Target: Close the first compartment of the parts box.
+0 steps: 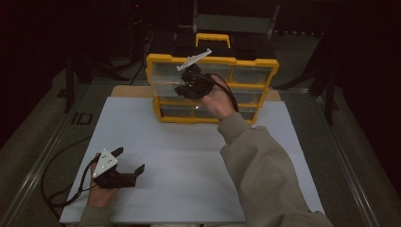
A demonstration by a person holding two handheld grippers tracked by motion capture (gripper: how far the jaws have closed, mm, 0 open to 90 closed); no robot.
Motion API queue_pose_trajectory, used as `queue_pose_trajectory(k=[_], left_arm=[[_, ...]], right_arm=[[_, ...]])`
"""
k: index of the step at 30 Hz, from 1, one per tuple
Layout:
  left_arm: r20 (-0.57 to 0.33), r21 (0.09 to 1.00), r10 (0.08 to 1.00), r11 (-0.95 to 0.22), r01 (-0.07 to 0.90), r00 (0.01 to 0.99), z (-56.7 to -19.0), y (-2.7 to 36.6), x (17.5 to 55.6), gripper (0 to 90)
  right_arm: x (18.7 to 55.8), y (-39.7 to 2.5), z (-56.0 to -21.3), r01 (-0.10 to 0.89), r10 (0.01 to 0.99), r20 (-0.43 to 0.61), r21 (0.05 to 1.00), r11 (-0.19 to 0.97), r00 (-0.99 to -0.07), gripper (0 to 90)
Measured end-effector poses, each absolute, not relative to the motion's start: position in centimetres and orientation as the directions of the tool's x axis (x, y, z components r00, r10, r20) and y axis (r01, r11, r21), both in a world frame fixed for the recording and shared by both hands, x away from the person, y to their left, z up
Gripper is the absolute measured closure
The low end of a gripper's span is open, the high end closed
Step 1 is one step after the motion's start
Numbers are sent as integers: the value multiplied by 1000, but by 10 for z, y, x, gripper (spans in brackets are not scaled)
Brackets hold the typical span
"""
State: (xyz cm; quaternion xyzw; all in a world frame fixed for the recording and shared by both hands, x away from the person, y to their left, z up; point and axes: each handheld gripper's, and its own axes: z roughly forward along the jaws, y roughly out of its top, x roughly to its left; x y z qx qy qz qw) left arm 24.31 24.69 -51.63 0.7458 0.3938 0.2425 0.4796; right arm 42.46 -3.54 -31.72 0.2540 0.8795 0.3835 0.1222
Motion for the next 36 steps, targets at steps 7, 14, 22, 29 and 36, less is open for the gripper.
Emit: queue_pose_trajectory(k=[7, 14, 22, 29, 36], left_arm=[[-16, 907, 820, -230, 354, 573, -516, 247, 243, 3], [-16, 907, 820, -229, 354, 573, -516, 247, 243, 3], [-15, 908, 821, -227, 351, 570, -516, 247, 243, 3], [-15, 908, 822, -227, 351, 570, -516, 247, 243, 3], [-15, 908, 822, -227, 351, 570, -516, 247, 243, 3]], right_arm=[[425, -35, -318, 360, 550, -17, 740, 568, -835, 895], [427, -34, -321, 367, 560, -14, 741, 562, -828, 894], [430, -33, -323, 374, 573, -15, 744, 554, -819, 894], [431, -32, -324, 381, 583, -11, 747, 545, -813, 894], [433, -32, -325, 385, 592, -9, 752, 535, -806, 894]])
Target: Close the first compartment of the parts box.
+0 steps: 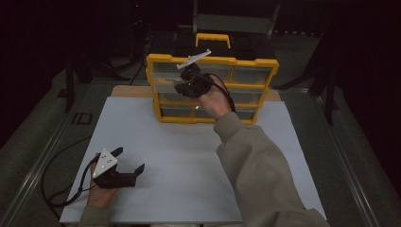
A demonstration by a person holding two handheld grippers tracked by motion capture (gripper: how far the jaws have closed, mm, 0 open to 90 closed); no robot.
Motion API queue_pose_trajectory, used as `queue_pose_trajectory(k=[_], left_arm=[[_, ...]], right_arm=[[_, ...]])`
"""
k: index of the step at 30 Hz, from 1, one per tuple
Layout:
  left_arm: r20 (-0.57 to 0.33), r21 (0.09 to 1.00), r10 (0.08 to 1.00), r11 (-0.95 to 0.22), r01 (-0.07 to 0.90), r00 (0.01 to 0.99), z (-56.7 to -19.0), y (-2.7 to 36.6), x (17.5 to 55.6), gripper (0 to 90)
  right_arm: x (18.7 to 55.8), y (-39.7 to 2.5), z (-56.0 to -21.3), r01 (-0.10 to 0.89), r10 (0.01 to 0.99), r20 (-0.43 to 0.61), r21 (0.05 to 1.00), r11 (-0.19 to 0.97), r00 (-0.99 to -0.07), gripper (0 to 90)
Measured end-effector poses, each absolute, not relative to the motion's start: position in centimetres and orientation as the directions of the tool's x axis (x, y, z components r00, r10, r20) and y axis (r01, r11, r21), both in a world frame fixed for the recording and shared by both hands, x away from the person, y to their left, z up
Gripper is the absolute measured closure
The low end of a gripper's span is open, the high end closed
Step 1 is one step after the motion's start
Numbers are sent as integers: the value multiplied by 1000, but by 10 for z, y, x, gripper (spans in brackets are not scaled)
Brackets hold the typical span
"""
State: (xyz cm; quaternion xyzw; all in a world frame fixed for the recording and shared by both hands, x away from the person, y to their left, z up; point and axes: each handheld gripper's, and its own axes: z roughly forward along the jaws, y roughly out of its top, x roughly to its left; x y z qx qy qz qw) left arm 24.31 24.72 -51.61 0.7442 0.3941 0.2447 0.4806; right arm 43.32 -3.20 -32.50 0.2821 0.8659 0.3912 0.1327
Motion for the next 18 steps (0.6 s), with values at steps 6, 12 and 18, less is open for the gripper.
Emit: queue_pose_trajectory(k=[6, 12, 18], left_arm=[[-15, 909, 821, -227, 351, 570, -516, 247, 243, 3], [-13, 908, 822, -229, 351, 569, -516, 247, 243, 3], [-11, 907, 822, -231, 351, 569, -516, 248, 242, 3]], right_arm=[[434, -32, -325, 386, 599, -10, 757, 528, -801, 895], [436, -34, -326, 390, 609, -10, 760, 520, -793, 895], [438, -35, -327, 397, 623, -6, 766, 506, -783, 895]])
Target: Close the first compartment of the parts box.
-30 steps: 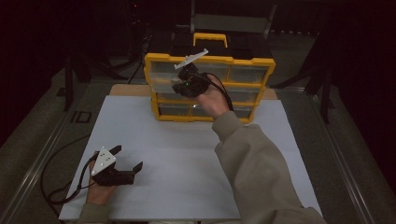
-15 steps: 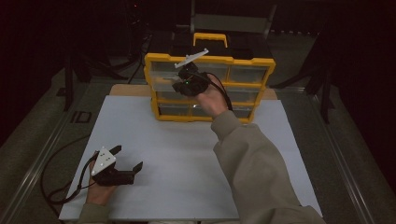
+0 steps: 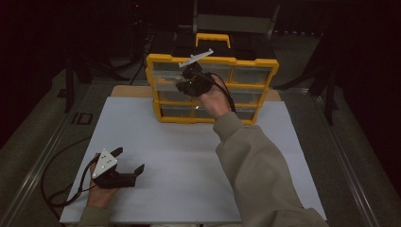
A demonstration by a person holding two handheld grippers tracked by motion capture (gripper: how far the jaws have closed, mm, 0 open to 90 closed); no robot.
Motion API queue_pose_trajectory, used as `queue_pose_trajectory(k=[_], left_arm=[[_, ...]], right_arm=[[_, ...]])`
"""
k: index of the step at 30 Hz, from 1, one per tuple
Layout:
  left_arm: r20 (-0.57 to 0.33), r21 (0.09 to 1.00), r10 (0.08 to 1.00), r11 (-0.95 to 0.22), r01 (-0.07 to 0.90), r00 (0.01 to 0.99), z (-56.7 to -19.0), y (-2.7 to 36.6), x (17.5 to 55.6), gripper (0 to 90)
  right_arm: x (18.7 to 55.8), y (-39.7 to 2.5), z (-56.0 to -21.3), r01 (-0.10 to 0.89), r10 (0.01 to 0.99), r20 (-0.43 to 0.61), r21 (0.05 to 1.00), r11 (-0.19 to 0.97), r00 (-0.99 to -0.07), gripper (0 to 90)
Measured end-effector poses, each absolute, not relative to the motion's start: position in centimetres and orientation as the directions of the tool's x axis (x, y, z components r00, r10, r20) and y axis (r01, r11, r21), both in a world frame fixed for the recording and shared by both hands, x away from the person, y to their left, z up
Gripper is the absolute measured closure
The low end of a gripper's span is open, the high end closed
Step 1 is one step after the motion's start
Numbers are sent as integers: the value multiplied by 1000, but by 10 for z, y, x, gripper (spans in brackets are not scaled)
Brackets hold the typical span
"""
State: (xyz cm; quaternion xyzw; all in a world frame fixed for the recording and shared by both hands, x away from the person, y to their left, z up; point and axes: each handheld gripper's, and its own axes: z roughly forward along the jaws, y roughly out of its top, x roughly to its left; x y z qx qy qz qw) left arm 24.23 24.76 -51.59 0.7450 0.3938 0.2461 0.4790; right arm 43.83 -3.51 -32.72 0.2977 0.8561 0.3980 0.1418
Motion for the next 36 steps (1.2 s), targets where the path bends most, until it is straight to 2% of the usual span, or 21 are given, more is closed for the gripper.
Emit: queue_pose_trajectory(k=[36], left_arm=[[-11, 908, 822, -231, 350, 570, -516, 248, 243, 3]], right_arm=[[452, -41, -331, 426, 699, 21, 806, 411, -714, 894]])
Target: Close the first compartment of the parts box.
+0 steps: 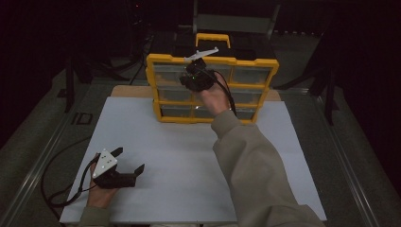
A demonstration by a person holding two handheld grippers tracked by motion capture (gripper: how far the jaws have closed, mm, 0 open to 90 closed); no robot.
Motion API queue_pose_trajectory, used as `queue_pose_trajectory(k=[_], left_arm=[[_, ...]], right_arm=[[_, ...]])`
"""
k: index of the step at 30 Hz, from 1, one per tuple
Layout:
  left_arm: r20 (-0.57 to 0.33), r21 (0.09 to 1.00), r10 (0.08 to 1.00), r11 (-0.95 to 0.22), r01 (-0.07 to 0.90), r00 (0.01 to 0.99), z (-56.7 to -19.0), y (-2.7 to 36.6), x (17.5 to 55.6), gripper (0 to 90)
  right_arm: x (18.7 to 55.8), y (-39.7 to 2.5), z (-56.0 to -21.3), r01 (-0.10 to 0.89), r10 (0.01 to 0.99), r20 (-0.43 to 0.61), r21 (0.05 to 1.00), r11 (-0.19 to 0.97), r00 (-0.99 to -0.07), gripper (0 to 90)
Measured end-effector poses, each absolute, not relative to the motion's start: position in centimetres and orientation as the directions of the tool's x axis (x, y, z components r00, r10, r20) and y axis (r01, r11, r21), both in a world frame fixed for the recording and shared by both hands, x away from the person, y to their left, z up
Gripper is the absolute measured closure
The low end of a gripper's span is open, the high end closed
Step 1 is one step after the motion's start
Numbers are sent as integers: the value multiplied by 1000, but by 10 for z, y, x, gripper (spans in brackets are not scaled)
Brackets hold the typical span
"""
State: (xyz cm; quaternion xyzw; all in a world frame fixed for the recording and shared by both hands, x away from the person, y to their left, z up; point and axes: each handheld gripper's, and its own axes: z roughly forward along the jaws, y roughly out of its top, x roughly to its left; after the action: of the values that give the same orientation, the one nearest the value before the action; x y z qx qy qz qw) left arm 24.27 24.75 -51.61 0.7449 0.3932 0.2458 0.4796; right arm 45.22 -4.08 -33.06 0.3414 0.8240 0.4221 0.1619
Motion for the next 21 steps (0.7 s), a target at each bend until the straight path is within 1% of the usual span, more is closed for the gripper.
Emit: queue_pose_trajectory(k=[17, 21], left_arm=[[-11, 908, 821, -231, 349, 571, -516, 247, 243, 3], [-9, 908, 821, -232, 349, 571, -516, 247, 242, 3]], right_arm=[[458, -45, -329, 421, 712, 23, 820, 389, -702, 895], [460, -48, -329, 425, 727, 20, 822, 379, -687, 895]])
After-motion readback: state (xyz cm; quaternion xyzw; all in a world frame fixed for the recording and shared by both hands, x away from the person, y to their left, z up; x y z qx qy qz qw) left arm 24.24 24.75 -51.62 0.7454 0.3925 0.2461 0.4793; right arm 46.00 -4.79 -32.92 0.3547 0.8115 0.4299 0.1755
